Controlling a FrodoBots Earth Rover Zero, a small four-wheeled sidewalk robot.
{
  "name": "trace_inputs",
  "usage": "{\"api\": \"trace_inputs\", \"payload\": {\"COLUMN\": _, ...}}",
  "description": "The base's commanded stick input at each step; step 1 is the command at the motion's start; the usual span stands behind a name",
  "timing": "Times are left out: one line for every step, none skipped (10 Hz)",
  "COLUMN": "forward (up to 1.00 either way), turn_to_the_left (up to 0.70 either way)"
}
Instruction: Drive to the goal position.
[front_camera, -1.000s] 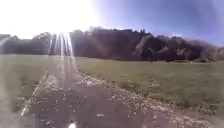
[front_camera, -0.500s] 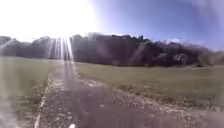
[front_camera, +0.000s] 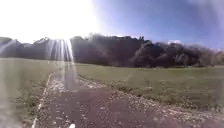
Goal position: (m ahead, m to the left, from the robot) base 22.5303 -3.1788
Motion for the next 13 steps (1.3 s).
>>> {"api": "trace_inputs", "payload": {"forward": 1.0, "turn_to_the_left": 0.02}}
{"api": "trace_inputs", "payload": {"forward": 1.0, "turn_to_the_left": 0.31}}
{"api": "trace_inputs", "payload": {"forward": 1.0, "turn_to_the_left": 0.33}}
{"api": "trace_inputs", "payload": {"forward": 1.0, "turn_to_the_left": 0.35}}
{"api": "trace_inputs", "payload": {"forward": 1.0, "turn_to_the_left": 0.37}}
{"api": "trace_inputs", "payload": {"forward": 1.0, "turn_to_the_left": 0.39}}
{"api": "trace_inputs", "payload": {"forward": 1.0, "turn_to_the_left": 0.39}}
{"api": "trace_inputs", "payload": {"forward": 1.0, "turn_to_the_left": 0.38}}
{"api": "trace_inputs", "payload": {"forward": 1.0, "turn_to_the_left": 0.3}}
{"api": "trace_inputs", "payload": {"forward": 1.0, "turn_to_the_left": 0.14}}
{"api": "trace_inputs", "payload": {"forward": 1.0, "turn_to_the_left": 0.0}}
{"api": "trace_inputs", "payload": {"forward": 1.0, "turn_to_the_left": 0.02}}
{"api": "trace_inputs", "payload": {"forward": 1.0, "turn_to_the_left": 0.33}}
